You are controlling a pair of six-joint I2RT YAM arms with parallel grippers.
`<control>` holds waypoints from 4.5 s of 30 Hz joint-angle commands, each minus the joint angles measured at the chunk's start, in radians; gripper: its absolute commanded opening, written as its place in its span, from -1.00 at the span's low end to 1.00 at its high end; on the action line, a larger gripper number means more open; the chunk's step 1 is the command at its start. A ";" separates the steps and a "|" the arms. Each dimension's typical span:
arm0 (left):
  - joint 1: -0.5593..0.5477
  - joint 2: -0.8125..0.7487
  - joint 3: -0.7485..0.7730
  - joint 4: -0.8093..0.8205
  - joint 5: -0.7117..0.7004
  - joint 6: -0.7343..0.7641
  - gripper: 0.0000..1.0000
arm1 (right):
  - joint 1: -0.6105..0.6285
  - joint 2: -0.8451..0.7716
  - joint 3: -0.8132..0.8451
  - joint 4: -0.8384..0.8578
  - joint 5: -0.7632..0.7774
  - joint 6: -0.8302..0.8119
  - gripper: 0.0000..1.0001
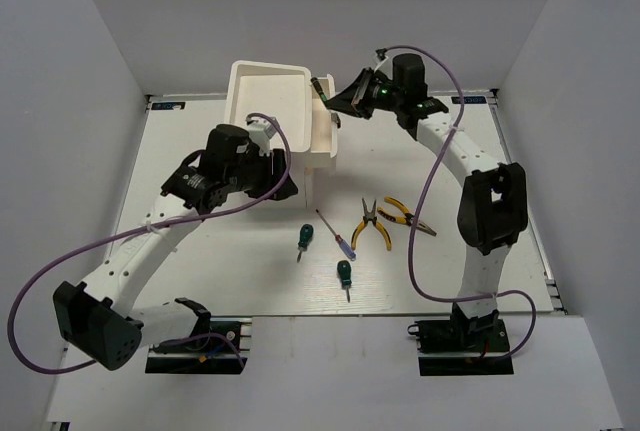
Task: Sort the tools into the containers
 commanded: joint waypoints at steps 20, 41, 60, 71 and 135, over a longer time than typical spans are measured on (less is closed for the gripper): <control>-0.124 -0.031 -0.004 0.051 -0.102 -0.050 0.31 | 0.076 -0.097 -0.030 -0.087 0.077 -0.128 -0.78; -0.294 0.142 0.047 0.032 -0.157 -0.101 -0.50 | 0.076 -0.326 -0.077 -0.218 0.147 -0.628 -1.00; -0.446 0.587 0.205 -0.074 -0.355 -0.418 0.36 | -0.026 -0.813 -0.842 -0.307 0.416 -1.033 -0.72; -0.465 0.664 0.207 -0.018 -0.487 -0.541 0.22 | -0.053 -0.857 -0.887 -0.319 0.380 -1.022 -0.77; -0.176 0.843 1.089 -0.130 -0.777 -0.006 -1.00 | -0.181 -0.906 -0.950 -0.325 0.443 -1.030 -1.00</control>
